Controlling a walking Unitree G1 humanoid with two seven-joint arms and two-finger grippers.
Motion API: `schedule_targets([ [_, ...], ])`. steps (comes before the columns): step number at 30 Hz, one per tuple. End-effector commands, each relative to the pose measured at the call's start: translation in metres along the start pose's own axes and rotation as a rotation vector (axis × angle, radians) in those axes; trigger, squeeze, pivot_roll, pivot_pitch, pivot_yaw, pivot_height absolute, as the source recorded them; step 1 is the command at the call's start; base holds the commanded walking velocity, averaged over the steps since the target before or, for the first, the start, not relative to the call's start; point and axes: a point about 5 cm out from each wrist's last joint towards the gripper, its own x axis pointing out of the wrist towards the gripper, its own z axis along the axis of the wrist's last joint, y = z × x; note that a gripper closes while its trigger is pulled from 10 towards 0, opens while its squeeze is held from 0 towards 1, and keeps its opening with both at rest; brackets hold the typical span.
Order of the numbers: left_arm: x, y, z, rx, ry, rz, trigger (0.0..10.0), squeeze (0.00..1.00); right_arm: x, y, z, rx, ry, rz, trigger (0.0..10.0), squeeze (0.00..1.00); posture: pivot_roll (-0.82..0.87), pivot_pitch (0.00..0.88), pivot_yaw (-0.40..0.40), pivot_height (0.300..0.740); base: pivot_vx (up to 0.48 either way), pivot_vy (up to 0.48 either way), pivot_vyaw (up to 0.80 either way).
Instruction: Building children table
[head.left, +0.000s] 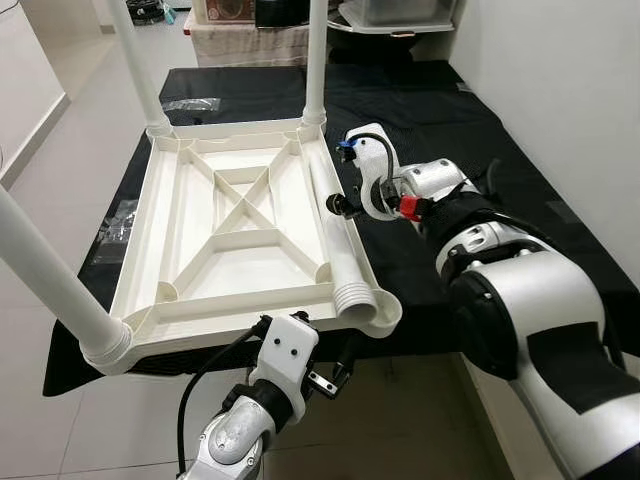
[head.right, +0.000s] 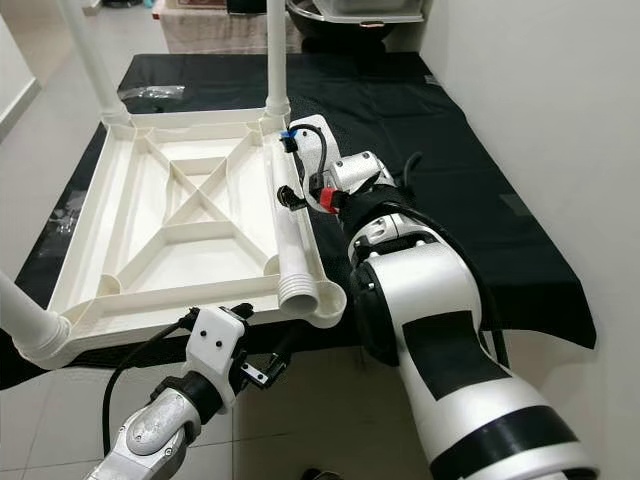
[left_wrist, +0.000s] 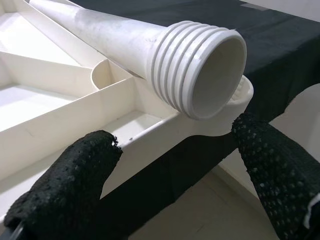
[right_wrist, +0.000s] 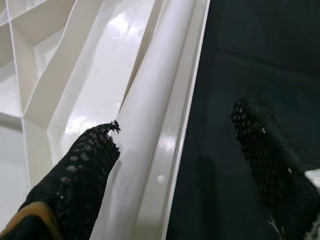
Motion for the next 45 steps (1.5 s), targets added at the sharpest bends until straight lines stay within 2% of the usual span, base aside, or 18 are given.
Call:
schedule_targets([
  [1,-0.001,0.0,-0.005,0.002,0.019,-0.004,10.0,0.0,-0.001,0.004,0.0,0.059,0.028,0.023,10.0,0.0,0.0,0.111,-0.05,0.74,0.0,0.0,0.0],
  [8,-0.001,-0.001,-0.006,0.002,0.019,-0.005,10.0,0.0,-0.001,0.009,-0.004,0.067,0.07,0.061,10.0,0.0,-0.01,0.112,-0.059,0.74,0.0,0.0,0.0],
  [12,0.0,-0.002,-0.007,0.002,0.024,0.0,10.0,0.0,0.0,0.01,-0.01,0.037,0.115,0.067,10.0,0.0,-0.01,0.11,-0.063,0.74,0.0,0.0,0.0],
  [14,0.001,-0.003,-0.007,0.001,0.018,-0.001,10.0,0.0,0.002,0.007,-0.02,0.006,0.171,0.06,10.0,0.0,-0.02,0.11,-0.073,0.74,0.0,0.0,0.0],
  [18,0.001,-0.004,-0.007,0.001,0.015,-0.001,10.0,0.0,0.002,0.005,-0.025,-0.002,0.201,0.054,10.0,0.0,-0.02,0.106,-0.077,0.74,0.0,0.0,0.0],
  [20,0.002,-0.005,-0.009,-0.003,0.017,0.002,10.0,0.0,0.003,0.005,-0.034,-0.05,0.265,0.071,10.0,0.0,-0.03,0.104,-0.081,0.74,0.0,0.0,0.0],
  [33,0.003,-0.008,-0.009,0.002,0.011,-0.01,10.0,0.0,-0.002,0.011,-0.03,-0.062,0.305,0.134,10.0,0.0,-0.04,0.09,-0.087,0.74,0.0,0.0,0.0],
  [38,0.004,-0.009,-0.008,0.005,0.004,-0.013,10.0,0.0,0.005,0.01,-0.052,-0.096,0.385,0.14,10.0,0.0,-0.04,0.094,-0.089,0.74,0.0,0.0,0.0],
  [42,0.003,-0.009,-0.007,0.007,0.001,-0.011,10.0,0.0,0.006,0.013,-0.056,-0.103,0.396,0.15,10.0,0.0,-0.04,0.1,-0.094,0.74,0.0,0.0,0.0],
  [43,0.002,-0.01,-0.007,0.007,0.002,-0.008,10.0,0.0,0.007,0.013,-0.056,-0.102,0.391,0.148,3.4,0.0,-0.04,0.1,-0.093,0.74,0.0,0.0,0.0],
  [45,0.002,-0.01,-0.007,0.007,0.002,-0.007,10.0,0.0,0.007,0.014,-0.056,-0.1,0.387,0.146,3.4,0.0,-0.04,0.1,-0.093,0.74,0.0,0.0,0.0],
])
